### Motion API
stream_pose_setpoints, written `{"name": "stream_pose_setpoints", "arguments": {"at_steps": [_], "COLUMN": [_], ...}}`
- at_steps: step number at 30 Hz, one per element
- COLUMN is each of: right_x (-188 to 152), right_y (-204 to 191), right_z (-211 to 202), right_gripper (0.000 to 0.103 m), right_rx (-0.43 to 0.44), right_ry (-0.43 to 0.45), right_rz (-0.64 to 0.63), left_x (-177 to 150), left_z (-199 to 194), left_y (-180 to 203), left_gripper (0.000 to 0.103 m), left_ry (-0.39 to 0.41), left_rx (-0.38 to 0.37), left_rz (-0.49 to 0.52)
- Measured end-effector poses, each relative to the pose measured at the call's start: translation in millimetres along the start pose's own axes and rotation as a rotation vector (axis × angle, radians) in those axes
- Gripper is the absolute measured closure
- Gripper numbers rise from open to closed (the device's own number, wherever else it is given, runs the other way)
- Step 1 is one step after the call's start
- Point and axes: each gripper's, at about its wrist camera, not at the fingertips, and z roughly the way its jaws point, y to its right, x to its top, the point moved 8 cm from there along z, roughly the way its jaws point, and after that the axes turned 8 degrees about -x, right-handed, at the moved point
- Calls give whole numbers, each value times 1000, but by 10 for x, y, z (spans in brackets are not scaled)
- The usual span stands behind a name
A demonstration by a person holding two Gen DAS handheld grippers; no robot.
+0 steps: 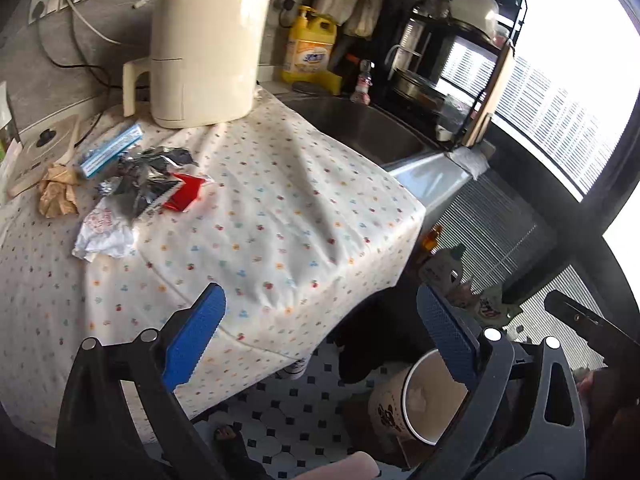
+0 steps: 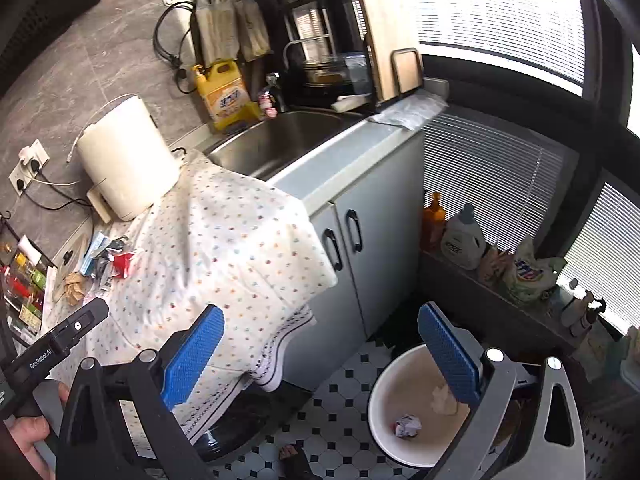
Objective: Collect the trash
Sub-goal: 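Move the right tool toward the silver foil wrapper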
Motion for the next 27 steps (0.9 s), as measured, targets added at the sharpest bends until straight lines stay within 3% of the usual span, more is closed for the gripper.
{"name": "stream_pose_setpoints", "arguments": {"at_steps": [11,19,27], "right_x": [78,28,-195], "right_y": [-1148,-1908,-2868], "right_z": [109,387,754], "right_gripper": [8,8,30], "right_rx": [168,250,390], "right_ry": [35,-57,-194], "right_rz": [-122,-217,-231], "left_x": [139,253,357], "left_z": [-382,-445,-440], "left_y": [-1029,-1690,-2388], "left_gripper": [7,7,10], "left_ry": [79,90,81], "left_rx": [123,93,114], "left_rz": [-87,-159,-176]}}
